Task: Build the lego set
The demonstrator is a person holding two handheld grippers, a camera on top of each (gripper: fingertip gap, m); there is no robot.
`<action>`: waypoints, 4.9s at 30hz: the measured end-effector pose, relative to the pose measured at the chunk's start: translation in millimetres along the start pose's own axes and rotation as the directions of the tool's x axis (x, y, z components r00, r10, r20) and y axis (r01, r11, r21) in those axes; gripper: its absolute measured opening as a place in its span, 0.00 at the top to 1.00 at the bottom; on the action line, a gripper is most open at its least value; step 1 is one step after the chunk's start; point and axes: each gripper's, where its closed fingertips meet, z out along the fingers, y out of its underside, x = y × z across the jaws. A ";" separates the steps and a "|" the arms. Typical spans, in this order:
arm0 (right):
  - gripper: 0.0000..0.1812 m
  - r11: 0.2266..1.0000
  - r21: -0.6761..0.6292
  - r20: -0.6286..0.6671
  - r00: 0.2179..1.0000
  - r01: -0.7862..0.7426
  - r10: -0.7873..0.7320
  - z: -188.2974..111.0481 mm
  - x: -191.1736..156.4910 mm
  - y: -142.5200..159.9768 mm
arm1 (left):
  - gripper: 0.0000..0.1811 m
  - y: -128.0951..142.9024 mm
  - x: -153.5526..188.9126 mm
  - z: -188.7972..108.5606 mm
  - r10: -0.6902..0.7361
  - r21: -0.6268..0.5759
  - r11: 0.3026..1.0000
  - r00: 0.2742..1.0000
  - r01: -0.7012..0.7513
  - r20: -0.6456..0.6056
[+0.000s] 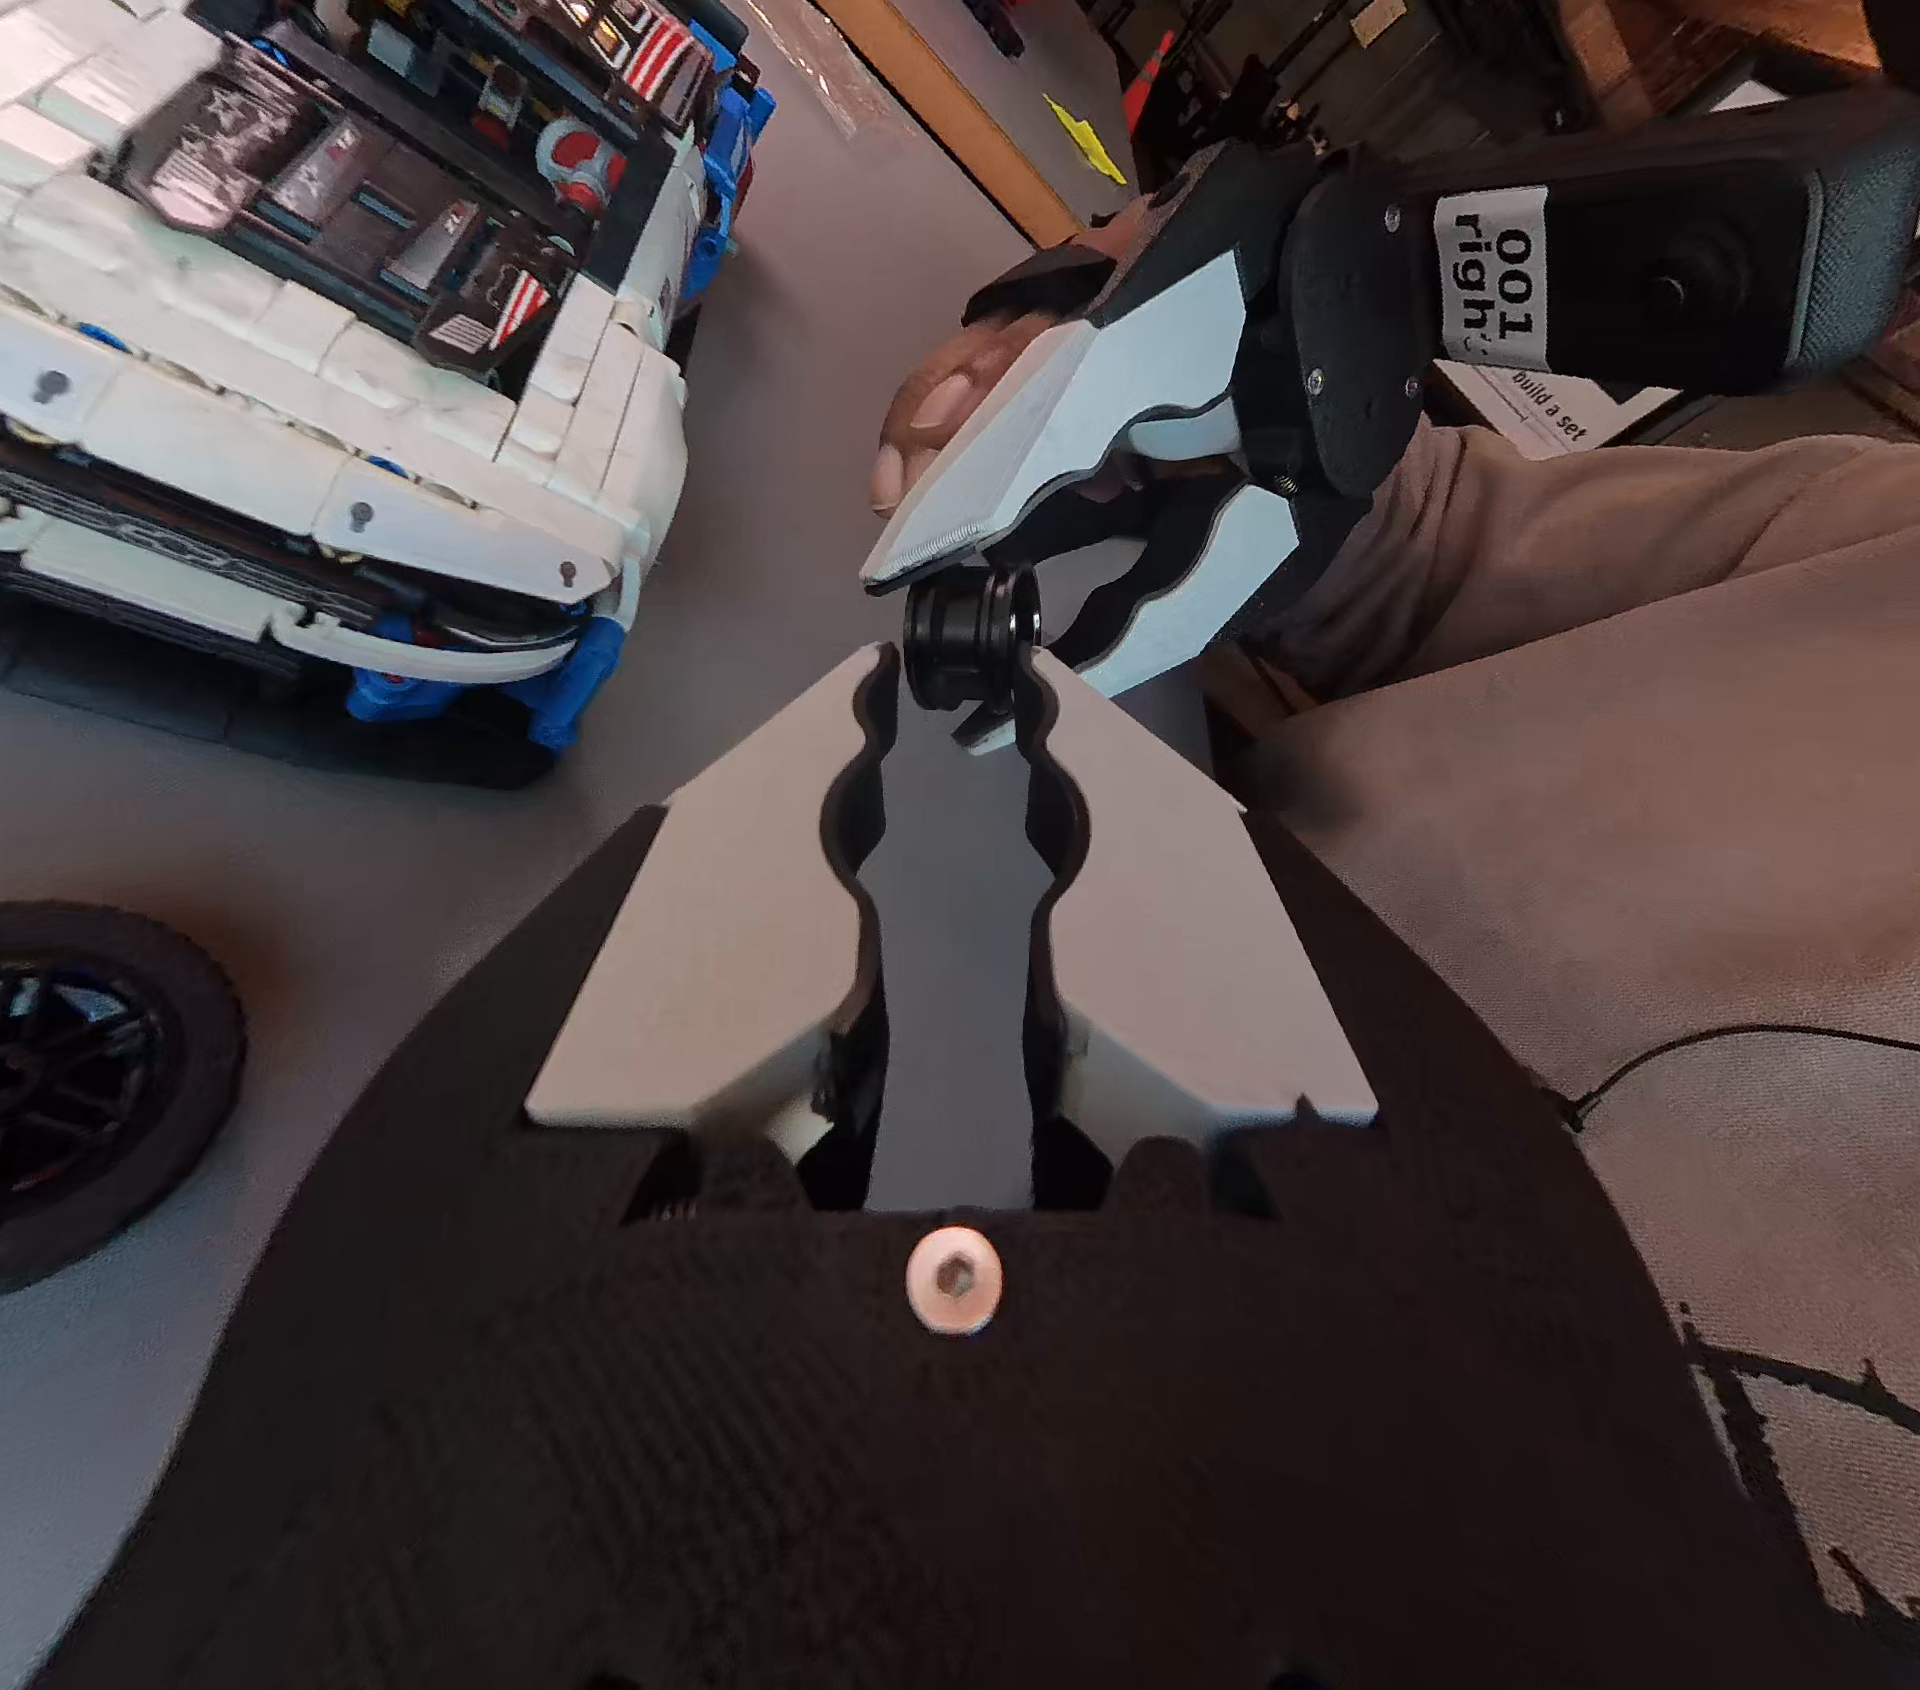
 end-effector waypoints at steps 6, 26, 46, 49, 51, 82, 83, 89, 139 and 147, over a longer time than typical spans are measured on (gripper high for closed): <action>0.81 0.982 -0.073 0.097 0.979 -0.174 0.180 -2.5 -11.2 29.4 | 0.82 -18.6 -36.1 -70.6 0.175 0.038 0.980 0.940 -0.195 0.294; 0.81 0.984 -0.135 0.019 0.993 -0.114 0.118 -6.3 -3.4 40.7 | 0.88 51.3 -41.5 -40.5 0.404 -0.395 0.873 0.879 -0.287 0.254; 0.81 0.966 -0.092 -0.009 0.970 -0.241 0.241 -39.7 -2.5 48.7 | 0.82 48.2 -24.2 9.3 0.372 -0.449 0.836 0.928 -0.316 0.039; 0.81 0.972 -0.065 -0.006 0.974 -0.228 0.228 -37.2 -2.8 41.9 | 0.79 35.6 -13.4 -0.6 0.389 -0.372 0.861 0.921 -0.348 0.039; 0.81 0.981 -0.033 -0.021 0.982 -0.189 0.189 -35.4 -1.6 33.8 | 0.79 26.5 -1.0 -2.3 0.360 -0.292 0.896 0.932 -0.336 0.031; 0.86 0.901 0.288 0.239 0.936 -0.324 0.260 -46.4 -29.3 -48.3 | 0.90 -5.0 62.3 -4.1 0.624 0.153 0.773 0.782 -0.616 -0.005; 0.87 0.913 0.278 0.221 0.945 -0.298 0.242 -44.7 -29.3 -47.2 | 0.90 -3.9 62.2 -3.7 0.628 0.151 0.770 0.778 -0.620 -0.007; 0.89 0.938 0.277 0.139 0.974 -0.209 0.176 -44.0 -22.7 -46.5 | 0.90 -7.1 56.7 -4.9 0.569 0.173 0.810 0.822 -0.560 0.001; 0.84 0.858 -0.053 0.429 0.787 0.511 -0.442 -4.0 -53.3 -22.7 | 0.83 53.9 18.3 5.1 0.608 -0.164 0.783 0.794 -0.601 -0.006; 0.84 0.950 -0.157 0.421 0.888 0.270 -0.183 8.6 -33.2 -13.1 | 0.79 47.7 -3.1 -10.9 0.605 -0.207 0.787 0.792 -0.581 0.077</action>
